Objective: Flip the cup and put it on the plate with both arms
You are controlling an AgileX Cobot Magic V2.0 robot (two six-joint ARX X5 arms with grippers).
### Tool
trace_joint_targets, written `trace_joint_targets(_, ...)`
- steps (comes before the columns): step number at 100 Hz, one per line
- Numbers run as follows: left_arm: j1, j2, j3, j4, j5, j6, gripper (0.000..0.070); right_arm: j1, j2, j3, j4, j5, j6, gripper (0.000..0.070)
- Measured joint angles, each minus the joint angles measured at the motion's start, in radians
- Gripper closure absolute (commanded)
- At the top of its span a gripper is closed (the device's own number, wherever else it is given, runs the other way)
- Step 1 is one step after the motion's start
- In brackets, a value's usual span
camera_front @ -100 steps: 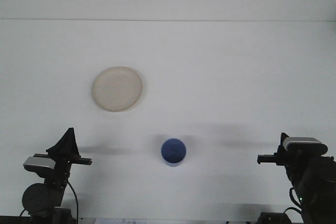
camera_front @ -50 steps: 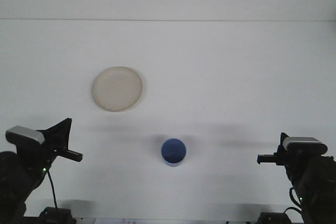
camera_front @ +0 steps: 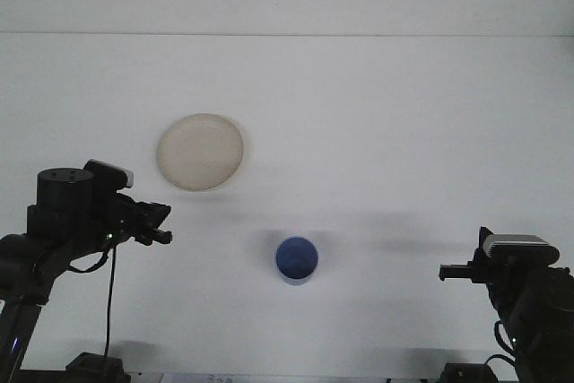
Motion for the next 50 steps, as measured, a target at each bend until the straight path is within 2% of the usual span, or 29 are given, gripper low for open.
trace_joint_targets(4, -0.003, 0.012, 0.000, 0.000, 0.000, -0.006, 0.0237, 0.000, 0.000, 0.000, -0.001, 0.000, 0.000, 0.0700)
trace_joint_targets(8, -0.006, 0.024, 0.000, 0.000, 0.000, -0.017, 0.0198, 0.000, 0.000, 0.000, -0.002, 0.000, 0.000, 0.0700)
trace_joint_targets(28, -0.093, 0.062, 0.000, 0.012, 0.000, -0.081, 0.0198, 0.000, 0.000, 0.000, -0.002, 0.000, 0.000, 0.0700)
trace_joint_targets(50, -0.328, 0.136, 0.000, 0.124, 0.000, -0.108, 0.0198, 0.000, 0.000, 0.000, -0.003, 0.000, 0.000, 0.0700)
